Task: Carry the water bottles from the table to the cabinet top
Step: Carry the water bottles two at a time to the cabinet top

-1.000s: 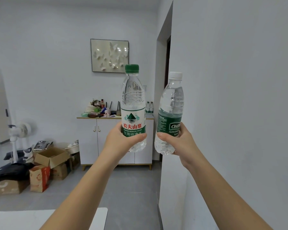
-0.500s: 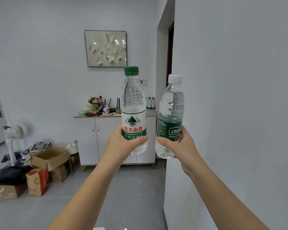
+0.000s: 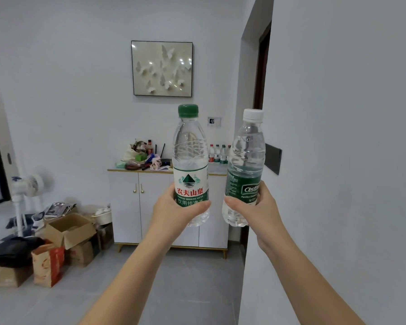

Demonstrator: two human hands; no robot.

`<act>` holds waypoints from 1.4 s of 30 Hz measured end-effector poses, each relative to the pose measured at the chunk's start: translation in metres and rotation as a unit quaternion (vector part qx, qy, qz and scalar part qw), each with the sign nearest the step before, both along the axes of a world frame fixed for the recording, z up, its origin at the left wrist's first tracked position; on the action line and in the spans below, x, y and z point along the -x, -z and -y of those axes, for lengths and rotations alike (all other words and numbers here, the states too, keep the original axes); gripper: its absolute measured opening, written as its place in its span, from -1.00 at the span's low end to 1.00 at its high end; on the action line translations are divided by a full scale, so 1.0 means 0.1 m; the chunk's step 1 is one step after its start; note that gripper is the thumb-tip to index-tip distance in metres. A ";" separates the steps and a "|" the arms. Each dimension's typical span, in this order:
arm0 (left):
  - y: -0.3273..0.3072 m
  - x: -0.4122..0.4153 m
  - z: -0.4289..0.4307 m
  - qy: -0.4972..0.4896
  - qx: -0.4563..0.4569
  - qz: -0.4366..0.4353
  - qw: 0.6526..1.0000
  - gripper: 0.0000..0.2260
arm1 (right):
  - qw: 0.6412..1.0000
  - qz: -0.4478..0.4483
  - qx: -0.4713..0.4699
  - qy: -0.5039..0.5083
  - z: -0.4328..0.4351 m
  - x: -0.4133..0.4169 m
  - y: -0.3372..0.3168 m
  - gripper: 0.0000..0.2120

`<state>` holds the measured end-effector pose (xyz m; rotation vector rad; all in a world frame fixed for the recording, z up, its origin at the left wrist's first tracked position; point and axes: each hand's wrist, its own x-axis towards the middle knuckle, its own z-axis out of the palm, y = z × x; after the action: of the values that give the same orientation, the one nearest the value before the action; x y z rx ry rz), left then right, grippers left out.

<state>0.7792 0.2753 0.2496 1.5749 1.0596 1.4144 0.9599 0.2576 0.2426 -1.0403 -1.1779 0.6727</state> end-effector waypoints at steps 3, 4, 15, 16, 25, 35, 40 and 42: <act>0.03 -0.11 -0.30 -0.009 0.002 0.011 1.000 -0.62 | 1.000 -0.004 -0.002 0.004 -0.31 -0.13 0.01 -0.42; 0.05 -0.14 -0.40 -0.012 0.004 0.016 1.000 -0.63 | 1.000 -0.006 -0.003 0.005 -0.41 -0.16 0.02 -0.43; 0.22 -0.31 -1.72 -0.020 0.013 0.021 1.000 -0.59 | 0.999 -0.025 -0.002 0.023 -1.64 -0.26 0.23 -0.43; 0.24 -0.31 -1.89 -0.017 0.012 0.024 0.999 -0.59 | 0.999 -0.023 -0.002 0.026 -1.79 -0.27 0.24 -0.44; 0.14 -0.29 -3.52 0.015 0.019 0.036 0.999 -0.63 | 0.998 -0.017 -0.007 0.062 -3.26 -0.37 0.13 -0.51; 0.36 -0.50 -4.84 0.028 0.037 0.020 0.999 -0.62 | 0.996 -0.006 0.010 0.089 -4.45 -0.60 0.32 -0.47; 0.42 -0.77 -5.40 0.027 0.031 0.008 0.999 -0.56 | 0.996 -0.012 0.013 0.087 -5.05 -0.89 0.43 -0.49; 0.42 -0.90 -5.67 0.023 0.025 0.006 0.999 -0.56 | 0.996 -0.013 0.012 0.087 -5.35 -1.04 0.47 -0.49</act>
<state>0.8689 0.8424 0.2075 1.5432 1.0378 1.3558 1.0635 0.7925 0.1953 -1.1367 -1.0457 0.5613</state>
